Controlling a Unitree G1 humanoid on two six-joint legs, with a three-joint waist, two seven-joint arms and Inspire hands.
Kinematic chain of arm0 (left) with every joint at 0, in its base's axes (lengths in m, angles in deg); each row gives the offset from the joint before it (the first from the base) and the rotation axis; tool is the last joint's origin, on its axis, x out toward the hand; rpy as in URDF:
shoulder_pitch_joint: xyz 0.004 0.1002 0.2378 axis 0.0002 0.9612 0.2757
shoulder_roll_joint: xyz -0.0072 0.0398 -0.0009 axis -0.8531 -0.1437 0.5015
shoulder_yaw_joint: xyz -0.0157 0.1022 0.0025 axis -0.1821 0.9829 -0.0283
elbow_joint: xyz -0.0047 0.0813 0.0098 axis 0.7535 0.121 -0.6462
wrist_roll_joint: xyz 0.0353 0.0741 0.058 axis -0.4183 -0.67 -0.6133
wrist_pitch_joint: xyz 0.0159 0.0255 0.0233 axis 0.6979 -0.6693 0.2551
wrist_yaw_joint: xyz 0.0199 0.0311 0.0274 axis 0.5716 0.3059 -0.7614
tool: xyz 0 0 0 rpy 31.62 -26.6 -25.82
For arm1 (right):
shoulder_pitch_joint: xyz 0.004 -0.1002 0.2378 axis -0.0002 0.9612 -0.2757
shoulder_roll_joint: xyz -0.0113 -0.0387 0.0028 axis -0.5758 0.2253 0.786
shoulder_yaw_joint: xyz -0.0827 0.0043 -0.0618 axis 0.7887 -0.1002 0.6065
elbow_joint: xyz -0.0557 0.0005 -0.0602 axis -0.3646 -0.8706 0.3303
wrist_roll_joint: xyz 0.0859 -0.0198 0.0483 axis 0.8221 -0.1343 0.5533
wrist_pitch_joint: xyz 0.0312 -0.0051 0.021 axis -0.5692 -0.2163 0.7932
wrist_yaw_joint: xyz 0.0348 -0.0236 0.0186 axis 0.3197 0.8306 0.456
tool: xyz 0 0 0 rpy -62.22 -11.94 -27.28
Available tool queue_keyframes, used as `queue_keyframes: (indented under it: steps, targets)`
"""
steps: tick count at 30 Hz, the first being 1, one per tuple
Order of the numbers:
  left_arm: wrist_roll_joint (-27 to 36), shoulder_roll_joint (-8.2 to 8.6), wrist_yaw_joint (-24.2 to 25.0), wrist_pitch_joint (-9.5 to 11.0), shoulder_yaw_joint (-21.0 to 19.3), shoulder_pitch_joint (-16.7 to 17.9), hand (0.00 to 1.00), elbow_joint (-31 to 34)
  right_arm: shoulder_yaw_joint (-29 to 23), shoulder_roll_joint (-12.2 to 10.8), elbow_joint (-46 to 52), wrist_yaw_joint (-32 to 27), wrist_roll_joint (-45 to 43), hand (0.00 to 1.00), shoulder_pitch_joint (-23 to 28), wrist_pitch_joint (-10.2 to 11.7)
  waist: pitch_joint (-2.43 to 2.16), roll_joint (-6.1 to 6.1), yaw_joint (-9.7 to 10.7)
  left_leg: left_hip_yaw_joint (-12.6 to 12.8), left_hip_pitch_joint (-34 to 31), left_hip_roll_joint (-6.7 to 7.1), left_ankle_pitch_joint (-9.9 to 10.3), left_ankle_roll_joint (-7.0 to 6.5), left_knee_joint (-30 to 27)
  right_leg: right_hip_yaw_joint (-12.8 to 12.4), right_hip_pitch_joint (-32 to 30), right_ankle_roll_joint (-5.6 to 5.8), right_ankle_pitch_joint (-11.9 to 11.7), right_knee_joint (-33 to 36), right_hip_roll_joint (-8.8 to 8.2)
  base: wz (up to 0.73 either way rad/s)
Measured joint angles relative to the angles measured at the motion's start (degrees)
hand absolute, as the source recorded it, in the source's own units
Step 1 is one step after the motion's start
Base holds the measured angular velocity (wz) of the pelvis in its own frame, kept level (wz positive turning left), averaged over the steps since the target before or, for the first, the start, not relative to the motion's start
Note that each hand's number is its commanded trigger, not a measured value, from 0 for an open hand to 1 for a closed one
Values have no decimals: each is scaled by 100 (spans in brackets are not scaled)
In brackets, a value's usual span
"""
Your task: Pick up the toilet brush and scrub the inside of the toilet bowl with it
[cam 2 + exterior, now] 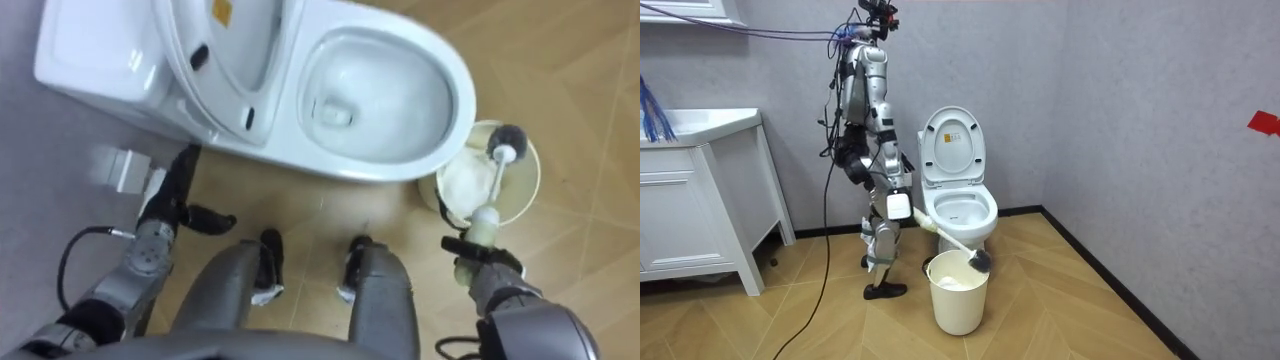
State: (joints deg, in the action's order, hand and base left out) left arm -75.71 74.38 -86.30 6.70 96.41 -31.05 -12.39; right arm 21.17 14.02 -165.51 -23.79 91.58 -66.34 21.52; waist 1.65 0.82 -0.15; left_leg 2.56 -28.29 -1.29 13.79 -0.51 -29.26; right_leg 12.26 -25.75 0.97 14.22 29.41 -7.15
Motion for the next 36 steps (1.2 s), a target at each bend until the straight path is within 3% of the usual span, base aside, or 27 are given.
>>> queue_keyframes:
  steps: [3, 7, 16, 24, 27, 29, 31, 33, 34, 36]
  targets:
    - [-154, -81, 43, 23, -244, 482, 0, 213, -48, -4, 114, 66, 123, 100, 383, 142, -96, 101, -6, -20, 665, 16, -32, -1, 431, 70, 736, 61, -61, -495, 55, 10]
    - [-272, -188, 208, 53, -518, 1122, 0, 584, -119, -65, 304, 176, 41, 100, 833, 230, -150, 218, 54, -107, 1404, 33, -33, -1, 733, 210, 1635, 115, -137, -1054, 117, 17]
    - [-384, -147, 351, 113, -1013, 1743, 0, 950, -220, -162, 692, 297, -507, 100, 1416, 295, -126, 235, 49, -158, 2411, 105, -37, 7, 1264, 295, 2699, 173, -155, -1598, 137, 5]
    - [-530, -148, 354, 167, -1079, 2092, 0, 1499, -218, -178, 909, 372, -1036, 100, 1602, 296, -126, 236, -14, -214, 2589, 124, -37, 17, 1408, 374, 2906, 201, -175, -1683, 140, 5]
    - [-706, -130, 341, 178, -1186, 2202, 0, 1745, -224, -192, 1004, 378, -1209, 100, 1615, 409, -128, 236, -15, -228, 2616, 125, -41, 21, 1411, 377, 2912, 201, -175, -1697, 144, 0]
    - [-1213, -106, 231, 189, -1297, 2374, 0, 2318, -274, -216, 1025, 383, -1453, 100, 1645, 478, -127, 245, -27, -287, 2645, 144, -45, 23, 1375, 427, 2995, 208, -181, -1764, 146, 10]
    - [-1455, -102, 91, 271, -1339, 2374, 0, 2679, -276, -216, 1021, 356, -1638, 100, 1656, 491, -122, 234, -70, -297, 2693, 151, -45, 23, 1392, 440, 3058, 210, -182, -1787, 144, 8]
    - [-1579, -81, -60, 223, -1485, 2495, 0, 2905, -282, -223, 1041, 353, -1855, 100, 1685, 541, -131, 205, -114, -310, 2701, 151, -44, 22, 1373, 438, 3073, 210, -182, -1785, 144, 3]
    - [-1705, -87, -186, 229, -1536, 2613, 0, 3349, -285, -215, 1052, 335, -1989, 100, 1739, 610, -122, 197, -148, -334, 2682, 153, -44, 23, 1359, 446, 3071, 210, -182, -1783, 144, 12]
    - [-1808, -94, -428, 359, -1577, 2656, 0, 3858, -321, -204, 1051, 323, -2139, 100, 1769, 617, -118, 171, -212, -379, 2677, 165, -44, 22, 1361, 449, 3079, 210, -182, -1779, 139, 11]
